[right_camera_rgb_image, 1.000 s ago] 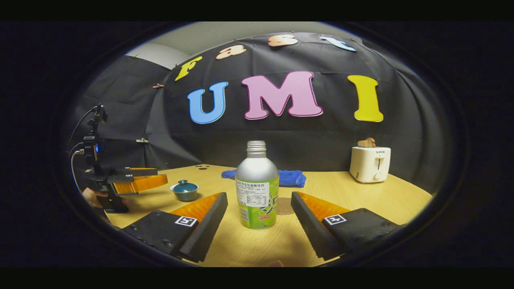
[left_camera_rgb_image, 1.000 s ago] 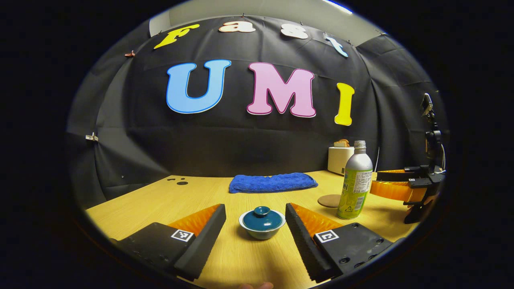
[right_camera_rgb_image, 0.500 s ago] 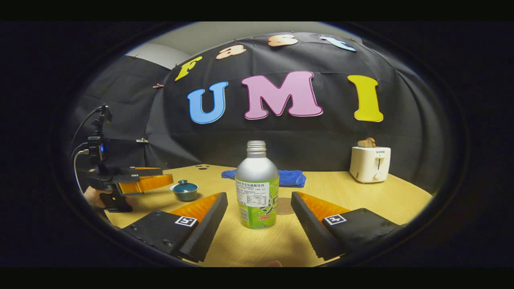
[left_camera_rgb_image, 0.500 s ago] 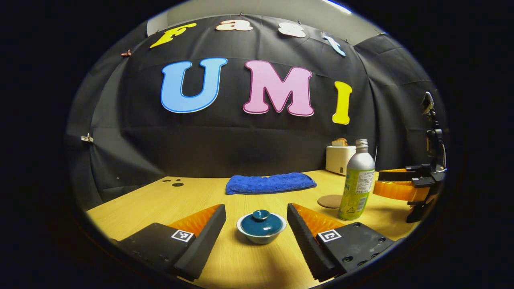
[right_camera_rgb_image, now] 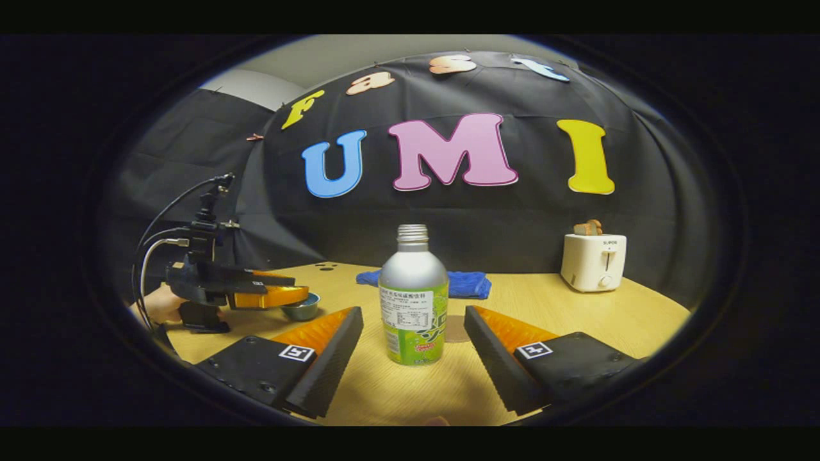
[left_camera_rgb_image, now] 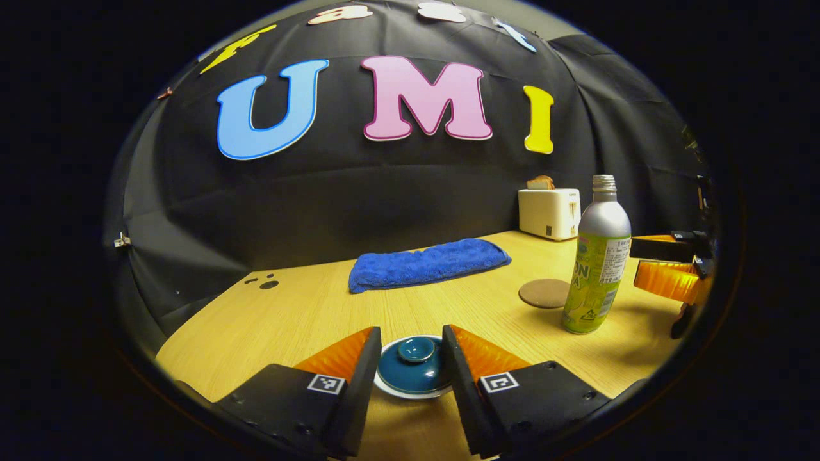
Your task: Open the teacup lid with one hand, grasp the water bottle and pour water into the teacup with the other hand; after pouring, place the water bottle on the coaster and then close the teacup lid.
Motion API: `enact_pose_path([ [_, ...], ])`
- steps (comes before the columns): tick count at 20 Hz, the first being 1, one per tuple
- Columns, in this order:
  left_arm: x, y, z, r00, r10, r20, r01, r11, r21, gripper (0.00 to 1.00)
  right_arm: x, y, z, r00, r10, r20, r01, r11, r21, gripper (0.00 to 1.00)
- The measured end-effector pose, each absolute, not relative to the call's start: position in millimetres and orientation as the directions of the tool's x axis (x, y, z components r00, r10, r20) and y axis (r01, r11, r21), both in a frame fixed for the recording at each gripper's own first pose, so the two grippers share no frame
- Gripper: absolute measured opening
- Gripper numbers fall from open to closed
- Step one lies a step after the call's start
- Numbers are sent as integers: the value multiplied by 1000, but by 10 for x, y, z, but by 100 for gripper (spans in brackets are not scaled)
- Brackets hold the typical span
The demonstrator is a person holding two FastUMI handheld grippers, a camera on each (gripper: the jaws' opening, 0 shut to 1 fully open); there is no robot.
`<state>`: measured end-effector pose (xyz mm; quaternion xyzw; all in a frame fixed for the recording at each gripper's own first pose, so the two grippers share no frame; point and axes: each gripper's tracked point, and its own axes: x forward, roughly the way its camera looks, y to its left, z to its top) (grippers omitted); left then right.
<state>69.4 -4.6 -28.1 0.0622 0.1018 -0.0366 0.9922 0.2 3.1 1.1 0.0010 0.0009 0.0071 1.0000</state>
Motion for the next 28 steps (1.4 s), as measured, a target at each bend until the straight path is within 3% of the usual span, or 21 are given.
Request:
enact_pose_path([
  [10,721,-106,-280,976,-62,-209,90,988,126,34,3,29,11,1000,14,-2,-14,1000,2,98],
  [20,565,-113,133,996,-88,-19,88,996,19,29,246,72,-4,1000,21,-6,-21,1000,2,98],
  [25,366,84,495,987,-129,101,152,951,-270,30,435,-12,-19,999,-31,-7,31,1000,1,98],
  [28,312,457,426,991,-90,96,115,947,-300,32,490,-12,-15,999,-37,-6,37,999,0,98],
])
